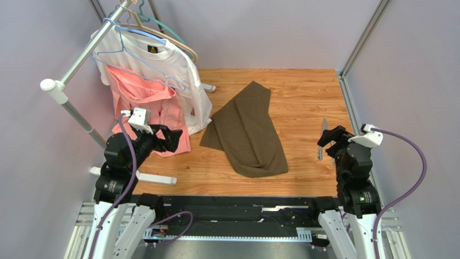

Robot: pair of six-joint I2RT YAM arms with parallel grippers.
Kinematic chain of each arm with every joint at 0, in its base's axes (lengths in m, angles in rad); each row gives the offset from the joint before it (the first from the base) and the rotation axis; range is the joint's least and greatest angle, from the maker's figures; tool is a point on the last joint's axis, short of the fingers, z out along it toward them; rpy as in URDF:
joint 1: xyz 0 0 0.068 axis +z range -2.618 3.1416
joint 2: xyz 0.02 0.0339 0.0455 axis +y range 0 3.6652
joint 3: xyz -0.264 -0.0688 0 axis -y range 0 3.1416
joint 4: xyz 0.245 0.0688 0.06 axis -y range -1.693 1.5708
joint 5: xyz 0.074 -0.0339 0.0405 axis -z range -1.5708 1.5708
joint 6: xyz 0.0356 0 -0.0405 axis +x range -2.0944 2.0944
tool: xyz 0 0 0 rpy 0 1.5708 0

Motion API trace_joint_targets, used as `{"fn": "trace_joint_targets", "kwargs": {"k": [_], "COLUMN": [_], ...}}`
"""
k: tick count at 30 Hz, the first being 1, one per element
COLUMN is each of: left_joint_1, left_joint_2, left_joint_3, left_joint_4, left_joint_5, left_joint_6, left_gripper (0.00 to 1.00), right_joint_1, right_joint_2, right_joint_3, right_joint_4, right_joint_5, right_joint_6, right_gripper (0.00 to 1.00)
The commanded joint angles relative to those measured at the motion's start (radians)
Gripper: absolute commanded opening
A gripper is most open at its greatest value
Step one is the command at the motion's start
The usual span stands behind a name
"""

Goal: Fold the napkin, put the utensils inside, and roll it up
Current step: Flatten the napkin out

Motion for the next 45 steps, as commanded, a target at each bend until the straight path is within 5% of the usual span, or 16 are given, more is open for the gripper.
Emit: {"fn": "trace_joint_targets", "kwargs": {"k": [1,10,19,32,45], "left_joint_1": [0.0,-0.002,-0.074,-0.086,-0.14], "left_joint_2": [0.025,0.034,0.139,0.186,0.427], "left_joint_3": [-0.001,-0.03,-0.007,-0.284,-0.361], "left_joint_4": [0.034,0.04,0.057,0.34,0.474], "left_joint_5": [0.033,0.061,0.041,0.058,0.005], "left_joint_6": [-0.003,0.028,-0.043,-0.284,-0.281], "left_gripper": [0.98,0.89,0.84,0.82,0.8], "right_joint_1": [-0.003,0.0,0.148,0.167,0.171], "right_joint_2": [0.027,0.191,0.63,1.029,1.411], "right_joint_3": [0.029,0.037,0.117,0.186,0.54], "right_joint_4": [0.048,0.096,0.142,0.28,0.304], "right_joint_5": [0.018,-0.13,-0.241,-0.401,-0.402], "right_joint_6": [-0.021,-0.04,-0.049,-0.054,-0.161], "right_gripper": [0.79,0.74,0.72,0.67,0.62]}}
